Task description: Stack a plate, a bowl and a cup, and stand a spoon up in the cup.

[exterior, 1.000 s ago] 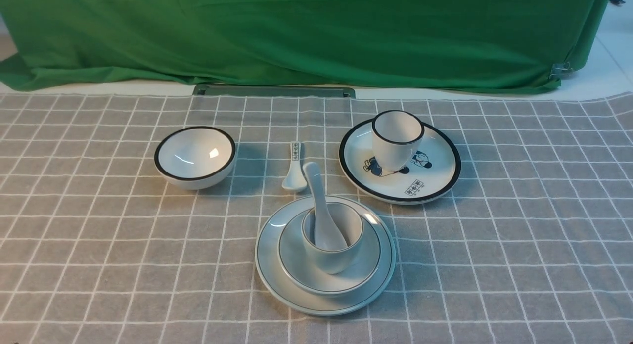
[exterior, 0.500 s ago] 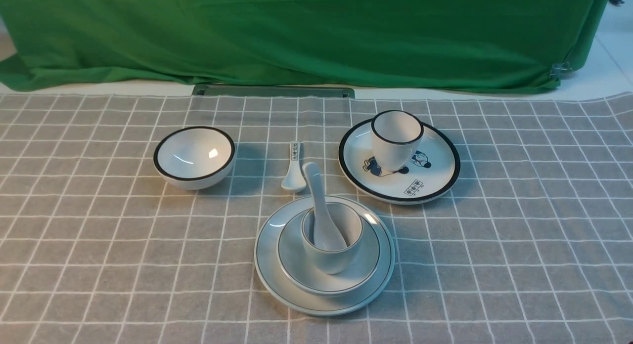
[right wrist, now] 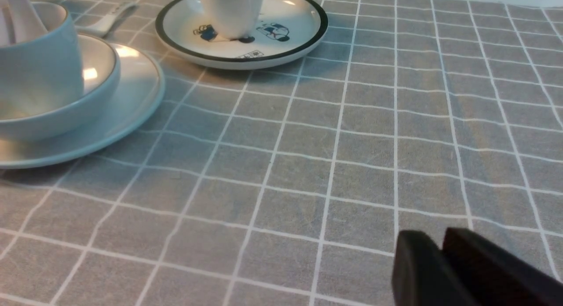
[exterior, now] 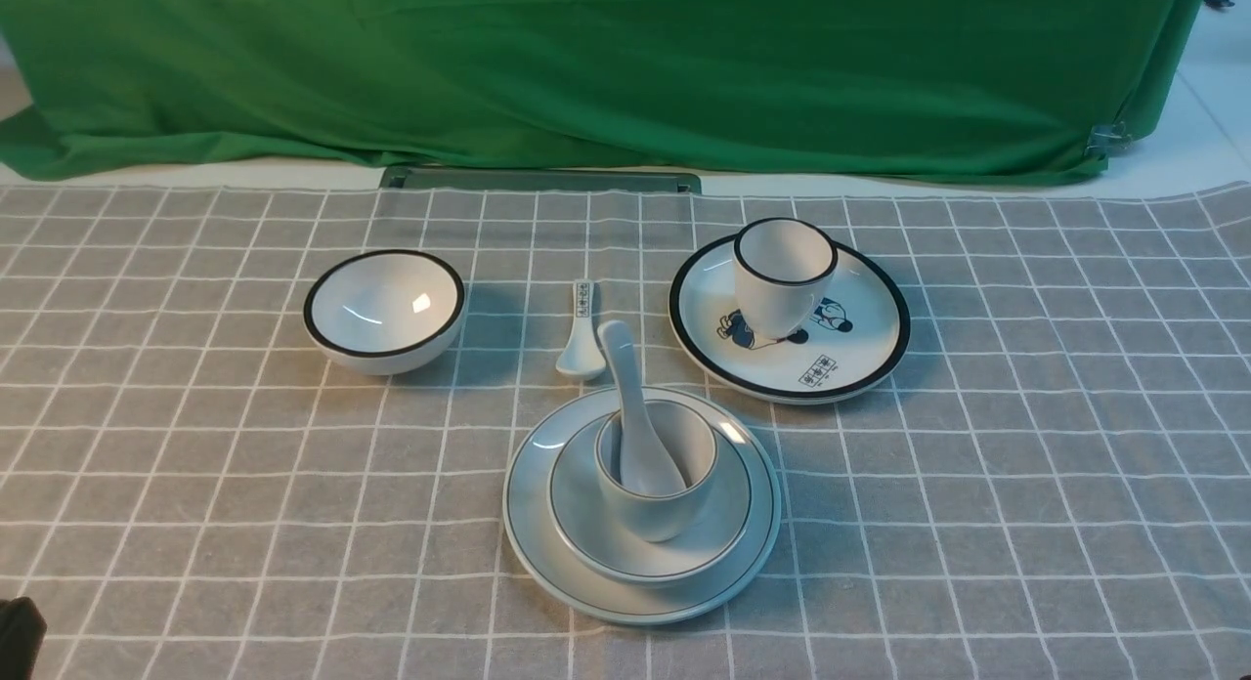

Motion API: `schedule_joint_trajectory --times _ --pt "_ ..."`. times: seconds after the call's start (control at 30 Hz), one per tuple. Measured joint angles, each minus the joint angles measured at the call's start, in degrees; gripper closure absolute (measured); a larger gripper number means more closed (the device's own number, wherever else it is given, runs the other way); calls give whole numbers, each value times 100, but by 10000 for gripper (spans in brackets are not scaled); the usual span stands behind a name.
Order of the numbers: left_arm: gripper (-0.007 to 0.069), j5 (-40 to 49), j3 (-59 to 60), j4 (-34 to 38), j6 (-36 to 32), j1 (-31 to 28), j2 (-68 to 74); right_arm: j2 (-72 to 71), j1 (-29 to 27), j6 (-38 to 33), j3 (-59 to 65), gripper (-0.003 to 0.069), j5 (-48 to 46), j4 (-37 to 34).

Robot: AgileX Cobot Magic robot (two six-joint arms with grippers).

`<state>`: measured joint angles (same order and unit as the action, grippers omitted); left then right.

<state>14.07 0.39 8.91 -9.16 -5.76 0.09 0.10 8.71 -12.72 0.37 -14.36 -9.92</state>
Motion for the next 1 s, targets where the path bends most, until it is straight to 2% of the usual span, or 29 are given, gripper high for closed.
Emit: schedule_joint_trajectory --times 1.0 --pt "612 -2 0 0 -26 11 0 0 0 -1 0 451 0 0"
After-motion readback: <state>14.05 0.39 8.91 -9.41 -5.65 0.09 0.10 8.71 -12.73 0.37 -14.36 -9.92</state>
